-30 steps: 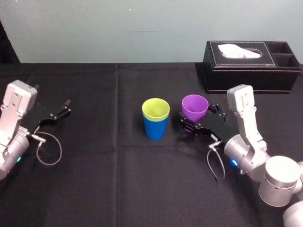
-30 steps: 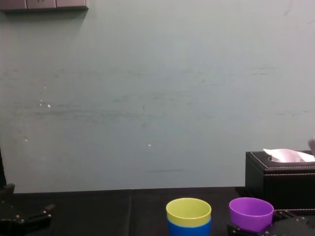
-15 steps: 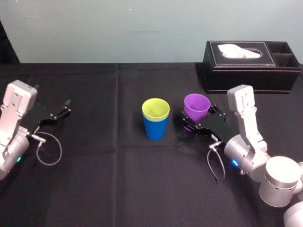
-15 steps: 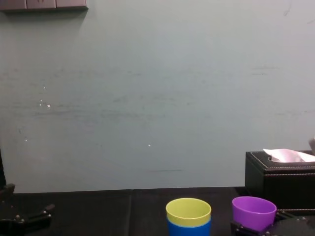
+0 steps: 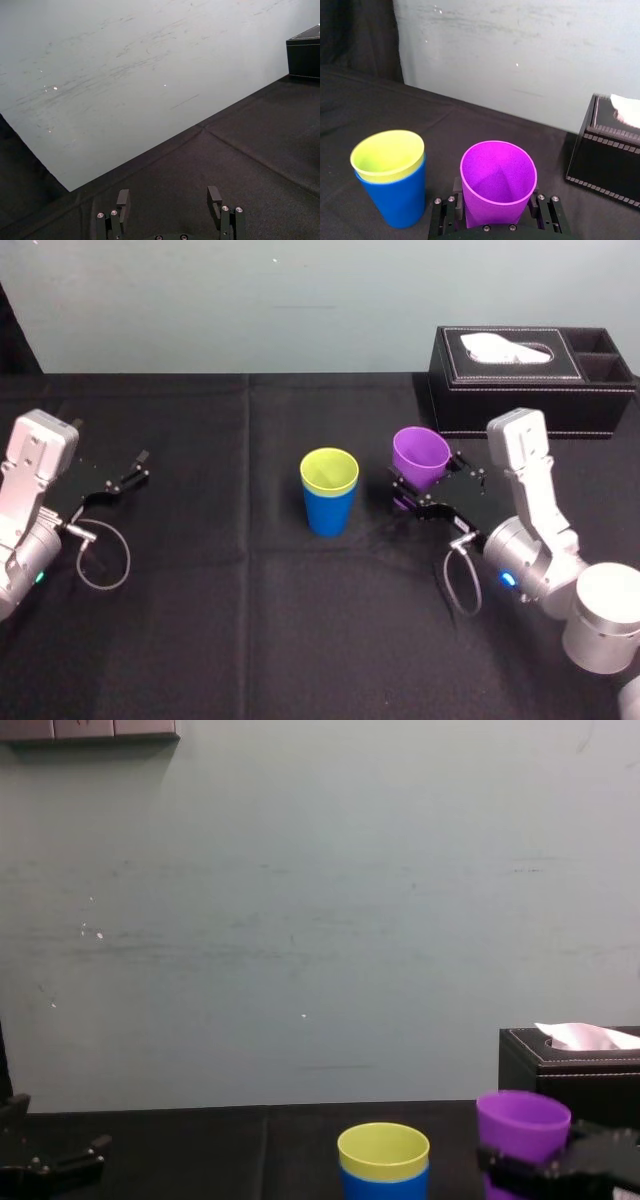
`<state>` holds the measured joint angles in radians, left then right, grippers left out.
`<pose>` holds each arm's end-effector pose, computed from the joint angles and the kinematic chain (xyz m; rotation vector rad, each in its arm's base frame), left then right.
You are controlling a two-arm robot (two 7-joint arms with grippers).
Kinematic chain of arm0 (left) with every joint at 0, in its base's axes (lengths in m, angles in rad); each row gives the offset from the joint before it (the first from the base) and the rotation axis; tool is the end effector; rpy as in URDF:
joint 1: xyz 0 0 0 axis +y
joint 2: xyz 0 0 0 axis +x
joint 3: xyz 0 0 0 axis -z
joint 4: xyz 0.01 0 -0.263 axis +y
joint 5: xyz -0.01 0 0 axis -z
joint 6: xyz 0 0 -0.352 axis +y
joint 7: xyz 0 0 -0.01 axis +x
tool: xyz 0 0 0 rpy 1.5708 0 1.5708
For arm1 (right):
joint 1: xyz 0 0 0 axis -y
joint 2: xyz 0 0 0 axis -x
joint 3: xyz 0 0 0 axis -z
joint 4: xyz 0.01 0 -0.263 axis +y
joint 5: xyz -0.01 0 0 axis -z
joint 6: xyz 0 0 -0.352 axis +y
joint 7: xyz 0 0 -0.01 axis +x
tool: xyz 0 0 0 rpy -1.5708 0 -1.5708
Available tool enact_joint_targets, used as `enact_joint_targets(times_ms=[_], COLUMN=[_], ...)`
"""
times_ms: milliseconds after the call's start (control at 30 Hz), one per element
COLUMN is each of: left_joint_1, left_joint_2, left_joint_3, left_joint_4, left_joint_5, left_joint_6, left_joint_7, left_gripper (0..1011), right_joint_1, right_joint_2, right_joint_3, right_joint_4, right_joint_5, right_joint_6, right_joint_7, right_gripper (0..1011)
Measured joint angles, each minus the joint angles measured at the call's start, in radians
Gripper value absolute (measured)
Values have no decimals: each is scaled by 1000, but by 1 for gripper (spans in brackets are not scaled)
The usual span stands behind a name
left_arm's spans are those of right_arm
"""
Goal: Stack the three plastic cups sequentially using one hand.
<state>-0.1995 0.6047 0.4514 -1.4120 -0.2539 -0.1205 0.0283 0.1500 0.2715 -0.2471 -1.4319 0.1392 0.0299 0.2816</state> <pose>0.3945 0.0559 -0.2888 0.3045 -0.2850 1.2480 0.4021 -0.0002 -0.2786 -0.1819 -0.0496 -1.0865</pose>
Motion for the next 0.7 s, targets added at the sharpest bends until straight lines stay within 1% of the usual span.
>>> enact_joint_targets(times_ms=[33, 67, 100, 133, 167, 200, 267, 300, 333, 433, 500, 533, 633, 700], left_joint_1=[0, 0, 0, 0, 0, 0, 0, 0, 0, 0, 0, 0, 0, 0], left_joint_2=[0, 0, 0, 0, 0, 0, 0, 0, 0, 0, 0, 0, 0, 0], left_joint_3=[0, 0, 0, 0, 0, 0, 0, 0, 0, 0, 0, 0, 0, 0], left_joint_4=[0, 0, 0, 0, 0, 0, 0, 0, 0, 0, 0, 0, 0, 0], left_joint_5=[0, 0, 0, 0, 0, 0, 0, 0, 0, 0, 0, 0, 0, 0], left_joint_6=[0, 0, 0, 0, 0, 0, 0, 0, 0, 0, 0, 0, 0, 0], left_joint_7=[0, 0, 0, 0, 0, 0, 0, 0, 0, 0, 0, 0, 0, 0], left_gripper=[1011, 1011, 1012, 1011, 1011, 1011, 1012, 1011, 1011, 1011, 1011, 1011, 1011, 1011], right_joint_1=[-2, -5, -5, -4, -4, 1, 10, 10, 18, 38, 48, 61, 85, 97], right_joint_2=[5, 16, 16, 29, 35, 51, 68, 68, 78, 91, 94, 94, 86, 82], right_joint_3=[1, 4, 4, 6, 6, 6, 5, 5, 4, 1, -2, -4, -13, -22], right_joint_4=[-13, -43, -43, -70, -80, -107, -136, -136, -155, -180, -185, -187, -186, -184], right_joint_5=[-1, -2, -2, 0, 1, 3, 8, 8, 12, 27, 35, 47, 68, 73], right_joint_6=[9, 27, 27, 45, 52, 71, 95, 95, 113, 147, 160, 174, 205, 212], right_joint_7=[1, 4, 4, 16, 22, 36, 52, 52, 61, 76, 82, 89, 96, 97], right_gripper=[729, 730, 730, 730, 729, 730, 729, 729, 729, 730, 729, 729, 730, 729])
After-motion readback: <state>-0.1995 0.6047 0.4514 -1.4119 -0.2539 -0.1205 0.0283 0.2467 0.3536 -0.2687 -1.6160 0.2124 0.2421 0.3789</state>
